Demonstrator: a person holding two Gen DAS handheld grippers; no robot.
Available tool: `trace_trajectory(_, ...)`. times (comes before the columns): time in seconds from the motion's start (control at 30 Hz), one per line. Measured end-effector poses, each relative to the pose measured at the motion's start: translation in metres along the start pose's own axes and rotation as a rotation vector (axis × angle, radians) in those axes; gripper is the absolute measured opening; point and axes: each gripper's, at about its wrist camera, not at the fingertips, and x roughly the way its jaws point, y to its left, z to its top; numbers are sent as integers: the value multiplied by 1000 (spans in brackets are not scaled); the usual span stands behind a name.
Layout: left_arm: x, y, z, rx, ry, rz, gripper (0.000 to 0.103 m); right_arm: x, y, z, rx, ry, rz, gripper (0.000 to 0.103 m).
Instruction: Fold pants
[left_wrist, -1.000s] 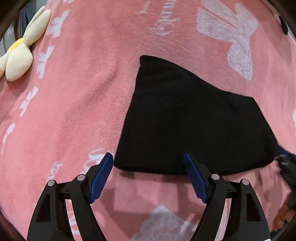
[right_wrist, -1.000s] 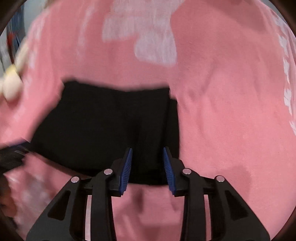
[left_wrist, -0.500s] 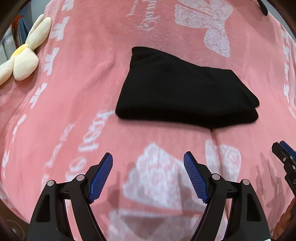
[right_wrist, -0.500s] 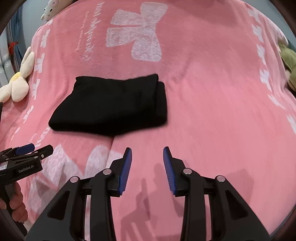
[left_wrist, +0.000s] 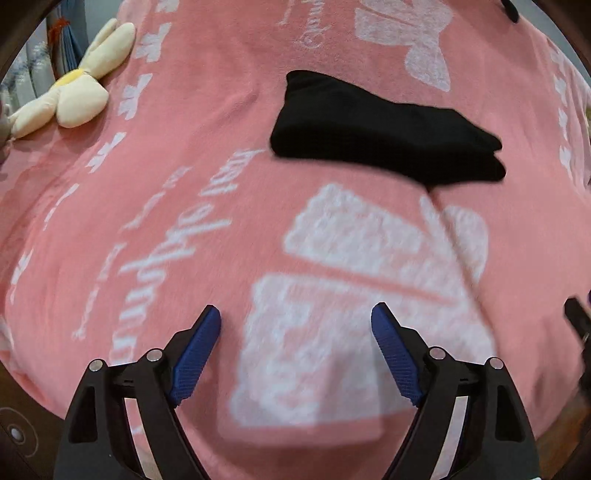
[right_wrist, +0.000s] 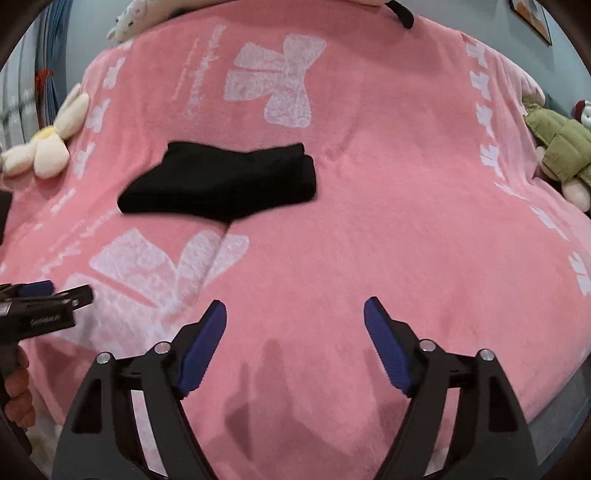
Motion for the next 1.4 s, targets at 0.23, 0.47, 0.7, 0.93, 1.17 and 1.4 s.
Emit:
trace_trajectory(0.23, -4, 2, -11, -6, -99, -38, 87, 11, 4, -4, 22, -12, -43, 81)
trace_trajectory(0.47, 4, -1, -13, 7, -113, -12, 92, 18, 10, -15, 29, 22, -53, 82)
trace_trajectory(0.7, 4, -2, -17, -7, -138, -9, 92, 20, 16, -21, 22, 36, -48, 82)
trace_trajectory(0.93, 3, -2, -22, -26, -171, -4, 92, 20, 15, -21, 24, 34, -39, 83)
trace_trajectory(1.17, 3, -2, -22, -31, -180, 1, 92, 16, 19, -21, 18, 15, -40, 83)
trace_trajectory(1.4, 3, -2, -23, -31, -184, 6, 92, 17, 20, -21, 16, 17, -36, 83)
